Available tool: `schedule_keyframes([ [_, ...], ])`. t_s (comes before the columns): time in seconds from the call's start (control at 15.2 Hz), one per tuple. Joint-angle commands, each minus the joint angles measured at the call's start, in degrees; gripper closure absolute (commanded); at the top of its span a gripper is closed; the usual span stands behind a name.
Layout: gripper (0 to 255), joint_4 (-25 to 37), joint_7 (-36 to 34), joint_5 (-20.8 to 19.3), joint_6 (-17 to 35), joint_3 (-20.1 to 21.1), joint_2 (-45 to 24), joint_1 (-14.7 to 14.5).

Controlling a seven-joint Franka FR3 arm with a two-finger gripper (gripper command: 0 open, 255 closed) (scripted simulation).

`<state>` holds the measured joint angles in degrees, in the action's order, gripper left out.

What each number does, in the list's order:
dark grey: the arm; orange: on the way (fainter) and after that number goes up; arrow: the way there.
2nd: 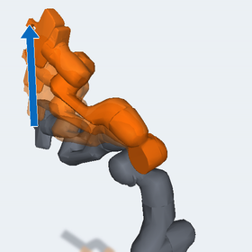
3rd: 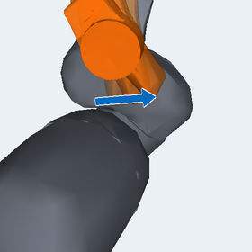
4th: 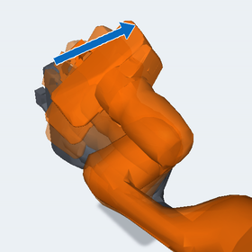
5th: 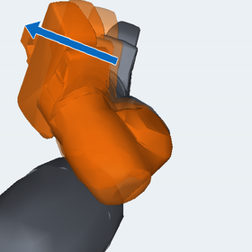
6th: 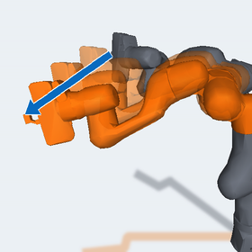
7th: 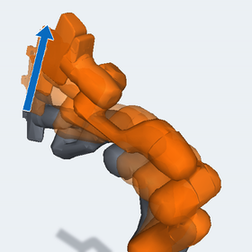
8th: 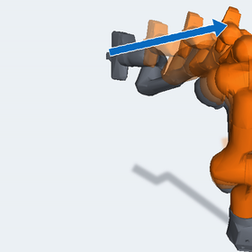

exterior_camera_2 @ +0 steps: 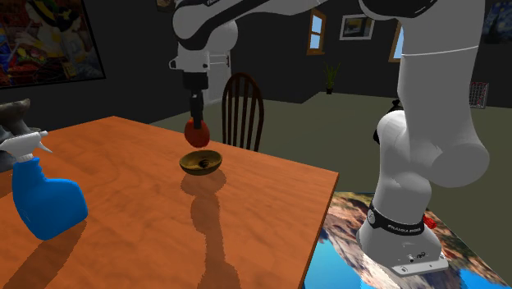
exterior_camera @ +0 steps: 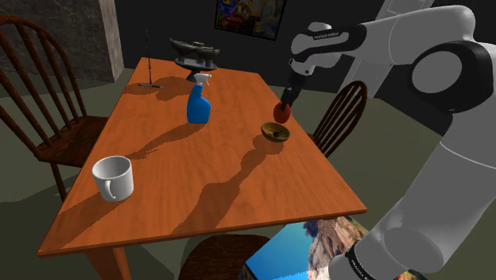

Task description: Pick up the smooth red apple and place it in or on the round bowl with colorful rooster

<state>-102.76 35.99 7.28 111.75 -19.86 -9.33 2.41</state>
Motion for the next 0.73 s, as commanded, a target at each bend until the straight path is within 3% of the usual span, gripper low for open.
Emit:
schedule_keyframes([
  [0.0, 255, -1.3, 0.3, 0.2, 1.6, 0.0, -0.3, 0.0],
  [0.46, 255, -5.0, 1.2, 1.2, 6.9, 0.2, -2.1, 0.2],
  [0.66, 255, -5.0, 1.2, 1.2, 6.9, 0.2, -2.1, 0.2],
])
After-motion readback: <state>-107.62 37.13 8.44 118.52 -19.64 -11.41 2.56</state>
